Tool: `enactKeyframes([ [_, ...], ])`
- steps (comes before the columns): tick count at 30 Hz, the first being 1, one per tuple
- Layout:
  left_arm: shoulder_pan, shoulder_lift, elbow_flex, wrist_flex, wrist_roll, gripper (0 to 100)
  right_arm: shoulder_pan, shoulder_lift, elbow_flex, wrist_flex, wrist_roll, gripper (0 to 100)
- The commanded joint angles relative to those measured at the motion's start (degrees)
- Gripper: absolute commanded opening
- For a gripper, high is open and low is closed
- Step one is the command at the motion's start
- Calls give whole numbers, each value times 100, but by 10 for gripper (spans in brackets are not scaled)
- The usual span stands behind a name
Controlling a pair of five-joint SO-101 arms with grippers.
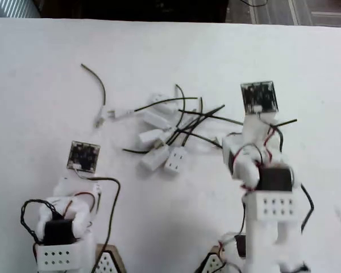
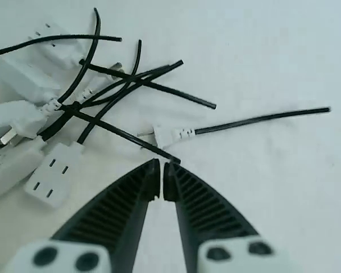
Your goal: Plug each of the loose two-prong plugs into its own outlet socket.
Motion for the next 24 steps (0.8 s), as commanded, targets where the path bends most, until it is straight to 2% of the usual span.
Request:
enactKeyframes([
  [1, -92, -57, -237, -378, -1477, 24, -66, 1481, -607, 57, -1398, 144],
  [4, -92, -57, -123, -387, -1793, 24, -163, 2211, -765, 31, -2163, 217],
  [9, -110, -57, -35, -404, -1820, 24, -488, 3240, -1292, 22, -2752, 218],
  [17, -119, -57, -26, -387, -1837, 24, -470, 4549, -1978, 22, -3736, 218],
  [24, -119, -57, -18, -369, -1837, 24, -268, 5534, -2611, 22, -4264, 218],
])
